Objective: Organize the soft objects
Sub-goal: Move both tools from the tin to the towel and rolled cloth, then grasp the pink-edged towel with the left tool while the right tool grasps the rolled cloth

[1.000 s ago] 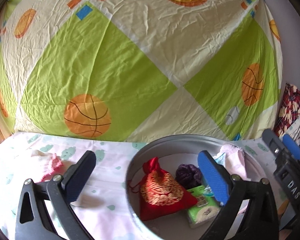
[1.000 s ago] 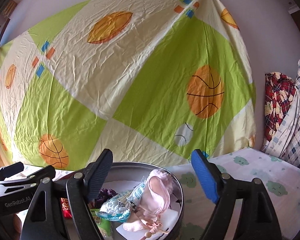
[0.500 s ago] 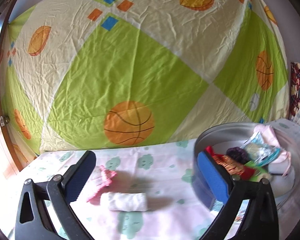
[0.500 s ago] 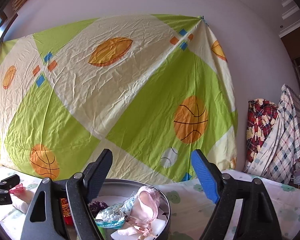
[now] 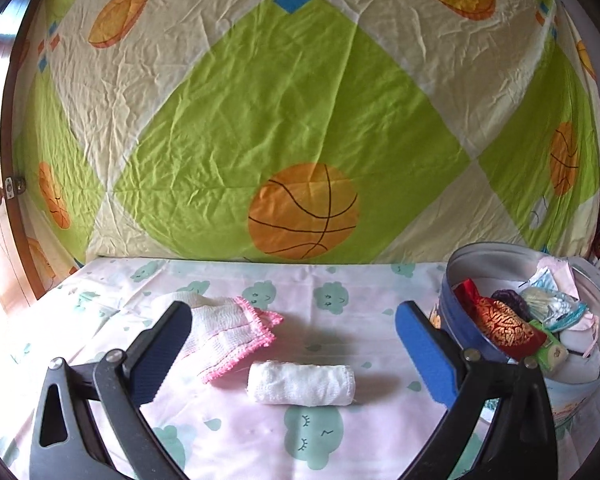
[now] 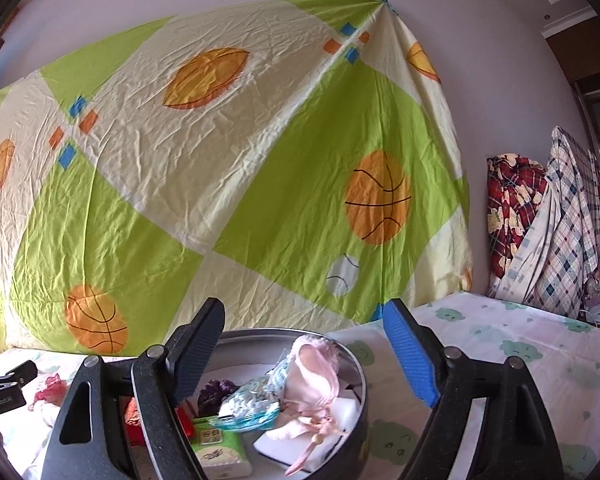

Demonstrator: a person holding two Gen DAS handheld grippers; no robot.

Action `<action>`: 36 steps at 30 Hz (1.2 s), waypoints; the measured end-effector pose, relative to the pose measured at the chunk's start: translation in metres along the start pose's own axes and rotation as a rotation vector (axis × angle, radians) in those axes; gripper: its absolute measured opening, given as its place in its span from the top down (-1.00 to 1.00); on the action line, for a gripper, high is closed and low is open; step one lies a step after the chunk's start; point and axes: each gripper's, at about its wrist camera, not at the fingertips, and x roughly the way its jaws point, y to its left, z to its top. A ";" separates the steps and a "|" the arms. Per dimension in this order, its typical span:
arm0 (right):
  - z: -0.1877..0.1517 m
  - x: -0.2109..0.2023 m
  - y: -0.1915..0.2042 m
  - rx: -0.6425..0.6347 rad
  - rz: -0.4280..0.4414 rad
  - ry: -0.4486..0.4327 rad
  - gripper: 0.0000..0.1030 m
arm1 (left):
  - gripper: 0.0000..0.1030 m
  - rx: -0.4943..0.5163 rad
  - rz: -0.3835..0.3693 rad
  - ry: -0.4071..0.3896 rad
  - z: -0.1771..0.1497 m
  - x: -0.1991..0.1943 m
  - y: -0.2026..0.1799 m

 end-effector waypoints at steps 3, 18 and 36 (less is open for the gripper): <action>-0.003 -0.004 0.016 -0.026 0.015 -0.001 -0.61 | -1.00 -0.003 0.020 0.001 0.000 0.002 0.006; -0.017 -0.020 0.099 -0.059 0.161 0.028 -0.61 | -1.00 -0.034 0.095 0.026 0.000 0.017 0.058; -0.038 -0.013 0.191 -0.088 0.353 0.188 -0.61 | -1.00 -0.100 0.237 0.091 0.000 0.042 0.139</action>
